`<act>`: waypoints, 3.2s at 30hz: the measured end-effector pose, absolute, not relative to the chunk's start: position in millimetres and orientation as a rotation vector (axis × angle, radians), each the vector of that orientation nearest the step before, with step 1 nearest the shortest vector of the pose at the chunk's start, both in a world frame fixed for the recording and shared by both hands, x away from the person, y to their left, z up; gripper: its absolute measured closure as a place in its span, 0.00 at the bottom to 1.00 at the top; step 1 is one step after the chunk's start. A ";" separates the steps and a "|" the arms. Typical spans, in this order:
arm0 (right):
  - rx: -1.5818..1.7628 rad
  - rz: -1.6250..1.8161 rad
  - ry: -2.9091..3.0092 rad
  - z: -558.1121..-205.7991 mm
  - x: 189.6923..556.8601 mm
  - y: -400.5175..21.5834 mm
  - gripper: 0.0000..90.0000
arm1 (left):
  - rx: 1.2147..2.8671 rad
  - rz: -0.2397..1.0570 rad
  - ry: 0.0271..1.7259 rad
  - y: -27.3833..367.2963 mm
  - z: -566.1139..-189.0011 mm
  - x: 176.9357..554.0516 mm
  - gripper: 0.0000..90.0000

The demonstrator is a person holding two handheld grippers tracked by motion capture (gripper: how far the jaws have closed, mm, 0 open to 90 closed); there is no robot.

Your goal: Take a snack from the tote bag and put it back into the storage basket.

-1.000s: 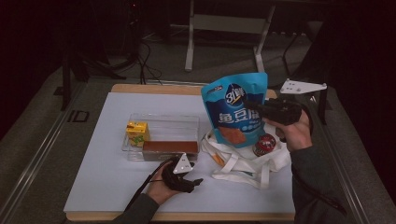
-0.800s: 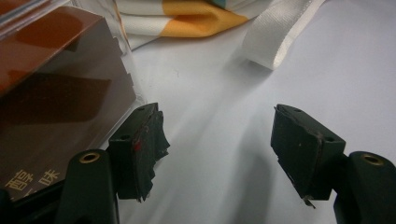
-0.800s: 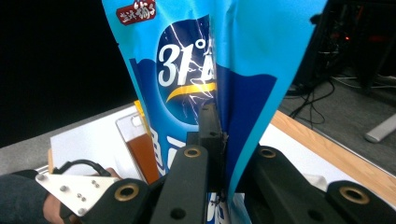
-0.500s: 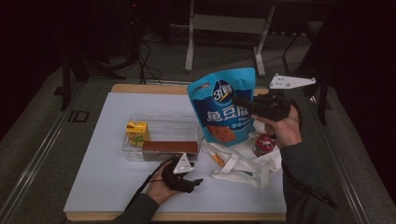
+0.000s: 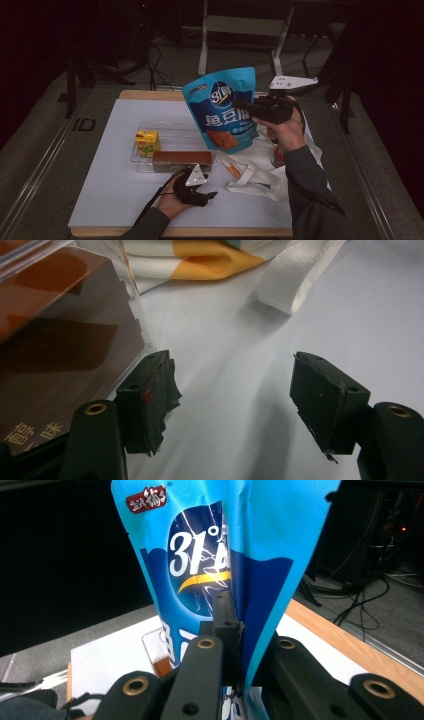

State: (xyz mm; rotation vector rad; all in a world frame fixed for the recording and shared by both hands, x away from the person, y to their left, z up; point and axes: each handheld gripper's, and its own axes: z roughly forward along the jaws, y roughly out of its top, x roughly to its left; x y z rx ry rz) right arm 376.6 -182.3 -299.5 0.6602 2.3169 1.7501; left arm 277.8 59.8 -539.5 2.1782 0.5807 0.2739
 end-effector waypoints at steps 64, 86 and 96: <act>0.918 1.718 2.318 -353.9 450.8 -48.4 0.99 | 2.173 0.278 0.570 60.7 -539.2 276.8 0.37; 0.956 1.725 2.373 -402.5 458.7 -36.2 0.98 | 2.164 0.281 0.568 61.2 -539.0 276.1 0.36; 0.923 1.598 2.351 -405.1 442.1 -64.1 0.97 | 2.165 0.283 0.571 60.8 -539.2 276.1 0.36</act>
